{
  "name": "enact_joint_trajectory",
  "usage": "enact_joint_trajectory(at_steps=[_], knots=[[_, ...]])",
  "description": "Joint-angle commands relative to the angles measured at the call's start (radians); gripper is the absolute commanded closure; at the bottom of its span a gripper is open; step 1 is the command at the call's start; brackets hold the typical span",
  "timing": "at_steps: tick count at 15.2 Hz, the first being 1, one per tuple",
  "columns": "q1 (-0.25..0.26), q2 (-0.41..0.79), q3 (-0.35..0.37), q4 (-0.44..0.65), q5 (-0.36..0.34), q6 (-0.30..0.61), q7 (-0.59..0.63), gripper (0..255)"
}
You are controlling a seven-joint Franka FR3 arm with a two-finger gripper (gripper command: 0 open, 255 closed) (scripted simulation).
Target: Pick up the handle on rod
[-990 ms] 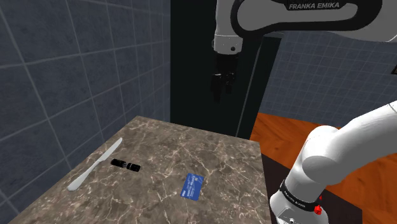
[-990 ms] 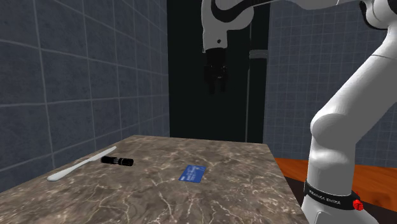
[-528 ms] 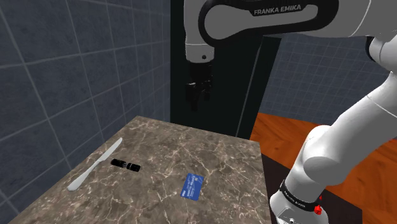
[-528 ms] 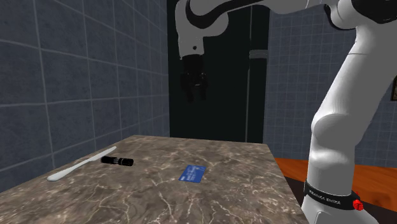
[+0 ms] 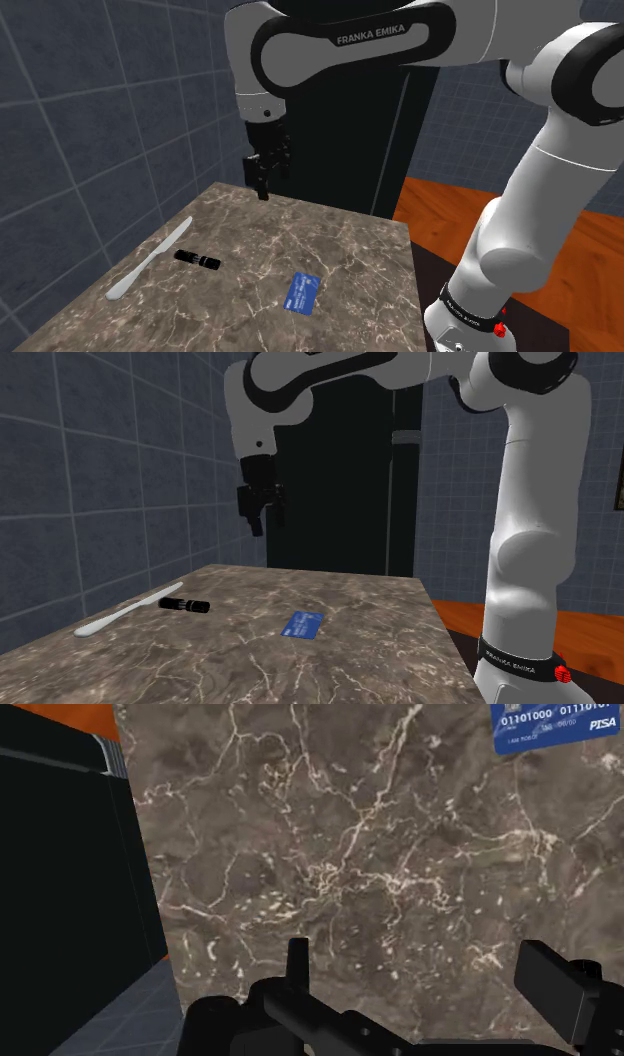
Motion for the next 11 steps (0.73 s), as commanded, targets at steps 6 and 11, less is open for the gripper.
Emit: enact_joint_trajectory(at_steps=[6, 11], knots=[[0.084, 0.284, 0.059, 0.248, -0.088, -0.034, 0.077, 0], [0.182, 0.499, 0.074, 0.47, -0.157, -0.091, 0.117, 0]])
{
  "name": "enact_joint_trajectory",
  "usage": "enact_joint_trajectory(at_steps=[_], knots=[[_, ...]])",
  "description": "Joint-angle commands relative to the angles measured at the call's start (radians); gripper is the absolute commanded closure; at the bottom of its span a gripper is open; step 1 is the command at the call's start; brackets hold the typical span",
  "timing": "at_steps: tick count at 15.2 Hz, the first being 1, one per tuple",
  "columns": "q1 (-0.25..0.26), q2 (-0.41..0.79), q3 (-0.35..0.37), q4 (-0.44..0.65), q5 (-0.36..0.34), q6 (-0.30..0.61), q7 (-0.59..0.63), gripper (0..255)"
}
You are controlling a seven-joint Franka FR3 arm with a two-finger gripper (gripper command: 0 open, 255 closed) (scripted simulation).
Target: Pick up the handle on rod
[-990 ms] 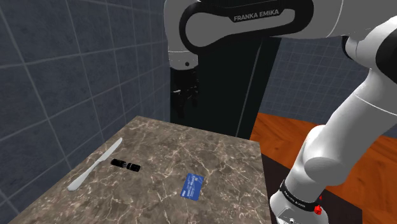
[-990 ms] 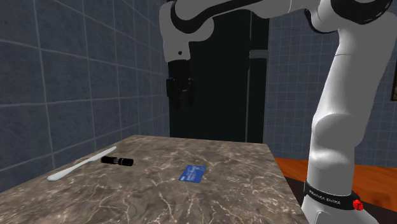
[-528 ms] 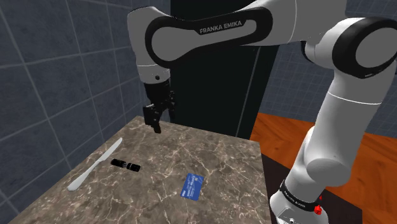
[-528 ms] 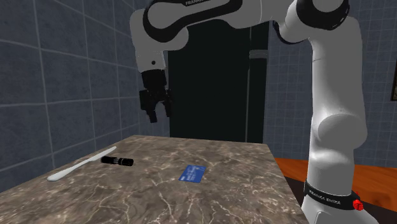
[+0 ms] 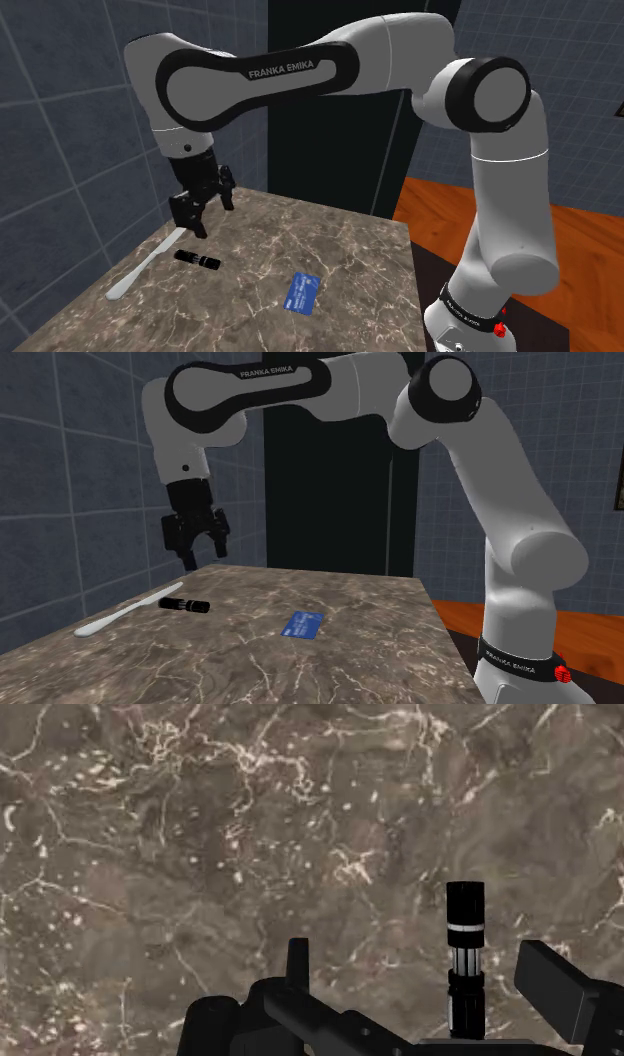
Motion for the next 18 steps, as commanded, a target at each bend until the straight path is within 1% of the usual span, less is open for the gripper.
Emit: enact_joint_trajectory(at_steps=[1, 4, 11, 13, 14, 18], knots=[[0.044, 0.083, 0.004, 0.09, -0.025, -0.025, 0.014, 0], [0.116, 0.213, 0.001, 0.253, -0.06, -0.079, 0.021, 0], [0.105, 0.222, -0.004, 0.171, -0.065, 0.01, 0.023, 0], [0.105, 0.223, -0.004, 0.165, -0.065, 0.017, 0.024, 0], [0.105, 0.224, -0.005, 0.166, -0.066, 0.017, 0.024, 255], [0.106, 0.225, -0.004, 0.167, -0.066, 0.015, 0.025, 255]])
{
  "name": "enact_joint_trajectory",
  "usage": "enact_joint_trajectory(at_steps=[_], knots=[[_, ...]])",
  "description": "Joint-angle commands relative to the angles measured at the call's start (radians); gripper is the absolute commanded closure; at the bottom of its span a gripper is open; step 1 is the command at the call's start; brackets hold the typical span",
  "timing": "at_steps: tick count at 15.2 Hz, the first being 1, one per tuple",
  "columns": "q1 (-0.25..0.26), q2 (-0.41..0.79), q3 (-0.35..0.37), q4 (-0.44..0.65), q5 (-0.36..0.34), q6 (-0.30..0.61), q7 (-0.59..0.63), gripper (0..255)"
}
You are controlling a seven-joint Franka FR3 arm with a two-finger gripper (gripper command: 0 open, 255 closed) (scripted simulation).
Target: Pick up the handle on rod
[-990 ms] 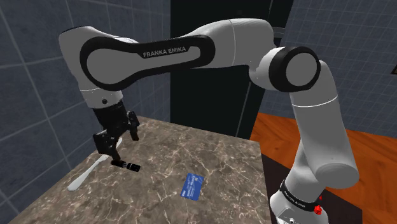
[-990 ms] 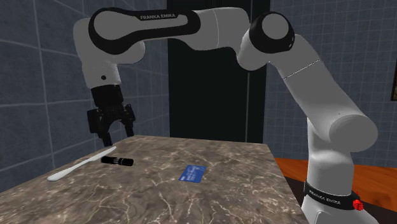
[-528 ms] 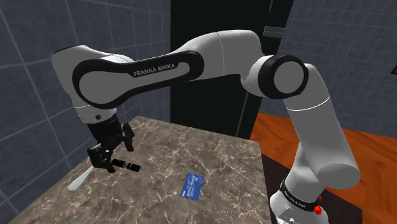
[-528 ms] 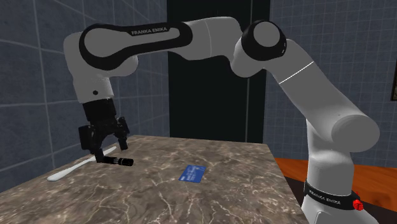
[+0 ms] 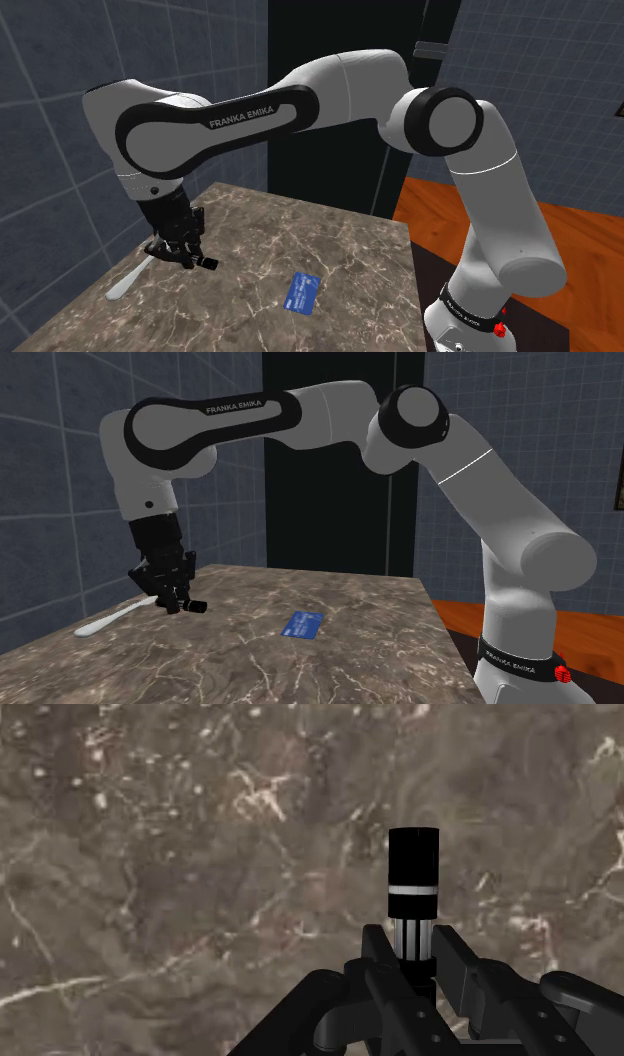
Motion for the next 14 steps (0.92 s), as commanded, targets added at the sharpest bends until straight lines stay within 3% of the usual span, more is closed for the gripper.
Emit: enact_joint_trajectory(at_steps=[1, 5, 14], knots=[[0.0, 0.003, -0.002, 0.0, -0.002, -0.001, 0.0, 255], [-0.003, 0.0, -0.002, -0.006, -0.001, 0.002, -0.001, 255], [0.012, -0.01, 0.003, 0.103, 0.005, -0.113, -0.004, 255]])
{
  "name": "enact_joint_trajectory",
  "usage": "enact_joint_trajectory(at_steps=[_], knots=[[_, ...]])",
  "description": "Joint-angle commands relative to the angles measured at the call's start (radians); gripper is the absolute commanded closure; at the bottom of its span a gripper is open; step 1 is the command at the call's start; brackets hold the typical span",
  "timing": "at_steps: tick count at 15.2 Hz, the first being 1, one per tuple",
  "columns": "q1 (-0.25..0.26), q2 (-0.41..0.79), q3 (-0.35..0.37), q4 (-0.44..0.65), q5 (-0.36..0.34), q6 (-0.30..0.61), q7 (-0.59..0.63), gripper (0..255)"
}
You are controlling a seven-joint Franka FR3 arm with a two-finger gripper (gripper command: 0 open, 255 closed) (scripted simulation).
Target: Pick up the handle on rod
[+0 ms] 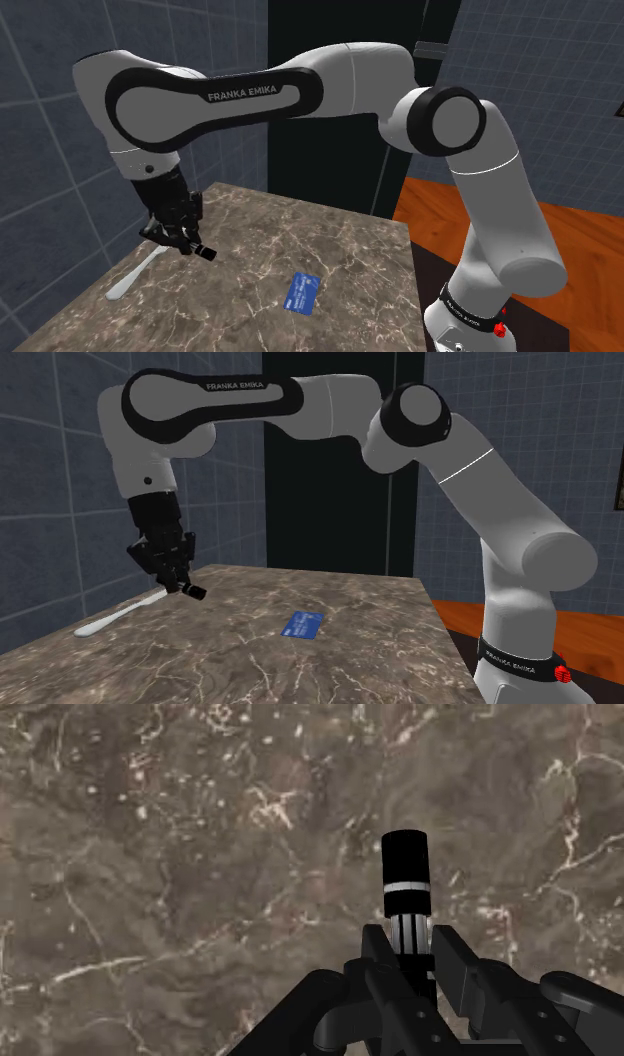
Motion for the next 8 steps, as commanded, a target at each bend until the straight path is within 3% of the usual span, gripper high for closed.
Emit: enact_joint_trajectory(at_steps=[1, 8], knots=[[0.003, -0.002, 0.001, 0.026, 0.001, -0.028, -0.001, 255], [0.019, 0.006, 0.001, 0.111, -0.001, -0.103, -0.002, 255]])
